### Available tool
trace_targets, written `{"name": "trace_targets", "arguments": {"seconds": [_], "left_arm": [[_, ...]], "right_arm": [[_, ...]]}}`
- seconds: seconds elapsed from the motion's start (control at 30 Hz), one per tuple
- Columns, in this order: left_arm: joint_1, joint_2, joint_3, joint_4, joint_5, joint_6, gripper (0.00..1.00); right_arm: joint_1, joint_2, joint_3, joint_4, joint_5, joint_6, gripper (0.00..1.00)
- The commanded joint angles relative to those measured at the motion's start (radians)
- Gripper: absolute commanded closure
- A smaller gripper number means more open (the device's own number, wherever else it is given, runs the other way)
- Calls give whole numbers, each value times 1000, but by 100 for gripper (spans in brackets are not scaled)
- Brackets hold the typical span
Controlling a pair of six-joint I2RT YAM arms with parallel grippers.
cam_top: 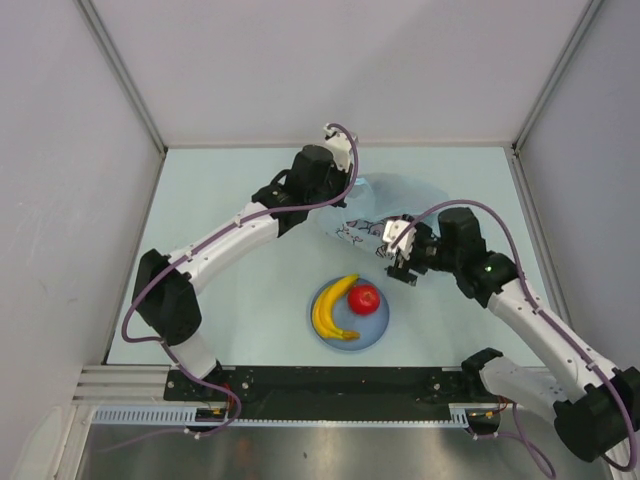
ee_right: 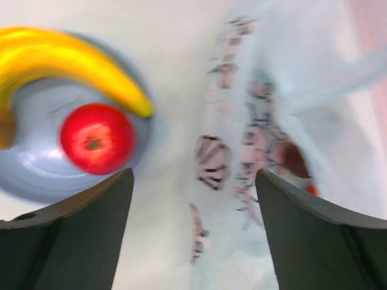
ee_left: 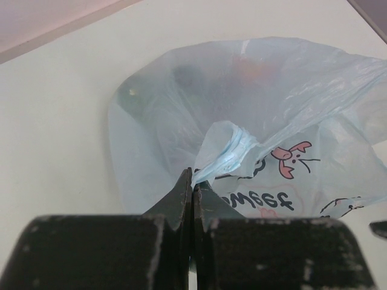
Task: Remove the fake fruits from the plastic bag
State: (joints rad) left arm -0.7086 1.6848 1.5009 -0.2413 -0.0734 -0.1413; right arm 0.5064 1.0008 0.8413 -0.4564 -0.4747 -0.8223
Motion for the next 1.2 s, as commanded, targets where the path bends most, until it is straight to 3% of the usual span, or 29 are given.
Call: {"name": "trace_targets", "arguments": {"seconds": [0.0,0.17,0.27,0.4,0.43,0.57,0.83,0.97,1.17], "left_arm": [[0,-27,5,25,12,-15,100],[0,-34,16,14,35,-29,100],[0,-39,36,2,43,-27,100],[-2,-63,51,0,31,-32,100],[0,-72,55,3,26,-37,100],[3,-100,64,-1,24,-44,100],[3,-85,76,-4,66,-40,100],[3,-82,64,-4,121,-37,100],[1,-68,53,-6,135,-29,100]], "right_arm": [[-106,38,25,155,56,103,28],[-181,218,59,283,131,199,59],[-200,298,70,341,179,221,74],[-201,473,105,418,260,265,77],[-204,505,122,444,293,288,76],[-216,631,231,498,398,422,49],[-241,788,350,535,420,555,21],[-236,854,390,547,430,583,14],[-241,982,484,550,438,598,11]]}}
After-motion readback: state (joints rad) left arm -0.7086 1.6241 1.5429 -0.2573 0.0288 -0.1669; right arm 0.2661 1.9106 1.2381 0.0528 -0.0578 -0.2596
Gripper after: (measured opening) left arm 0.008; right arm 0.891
